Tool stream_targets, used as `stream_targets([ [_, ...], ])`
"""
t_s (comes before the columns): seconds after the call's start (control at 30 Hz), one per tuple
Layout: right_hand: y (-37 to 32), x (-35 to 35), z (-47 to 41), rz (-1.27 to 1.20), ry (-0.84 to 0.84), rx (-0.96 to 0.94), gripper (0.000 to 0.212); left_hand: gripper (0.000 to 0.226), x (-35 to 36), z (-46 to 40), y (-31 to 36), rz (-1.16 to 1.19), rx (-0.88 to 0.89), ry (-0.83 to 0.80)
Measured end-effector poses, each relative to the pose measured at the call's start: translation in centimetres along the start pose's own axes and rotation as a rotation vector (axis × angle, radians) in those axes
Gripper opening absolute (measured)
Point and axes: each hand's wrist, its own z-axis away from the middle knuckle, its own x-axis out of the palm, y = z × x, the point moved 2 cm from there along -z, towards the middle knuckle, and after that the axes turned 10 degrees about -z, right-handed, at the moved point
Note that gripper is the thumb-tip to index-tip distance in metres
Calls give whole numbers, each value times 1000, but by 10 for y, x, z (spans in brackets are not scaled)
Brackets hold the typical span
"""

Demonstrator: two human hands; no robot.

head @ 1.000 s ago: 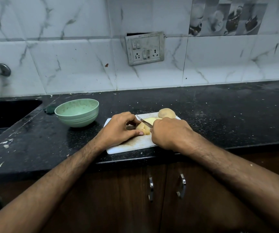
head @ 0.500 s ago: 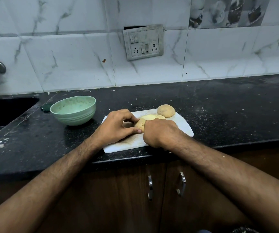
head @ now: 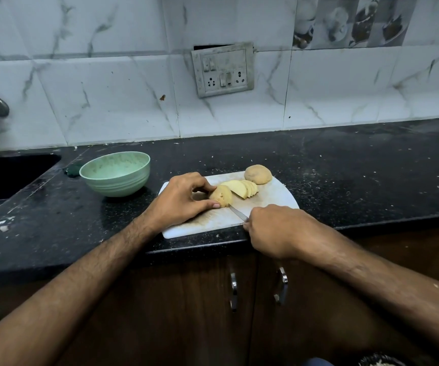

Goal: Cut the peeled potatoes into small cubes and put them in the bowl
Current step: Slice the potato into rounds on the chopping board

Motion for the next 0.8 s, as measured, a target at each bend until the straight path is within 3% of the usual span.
stream_targets([
  [0.3,21,-20,-5,-13,2,61,32,35,-2,4,3,77,-67,4],
  [0.4,17,-28,-7,-50,74,46,36,33,-3,4,3,79,-78,26],
  [0.6,-6,-26,-23,-27,159,27,18,30,-4,5,4,70,-70,35],
  [0.8,-17,-21,-25,7,132,44,19,28,-3,5,2,76,-73,35],
])
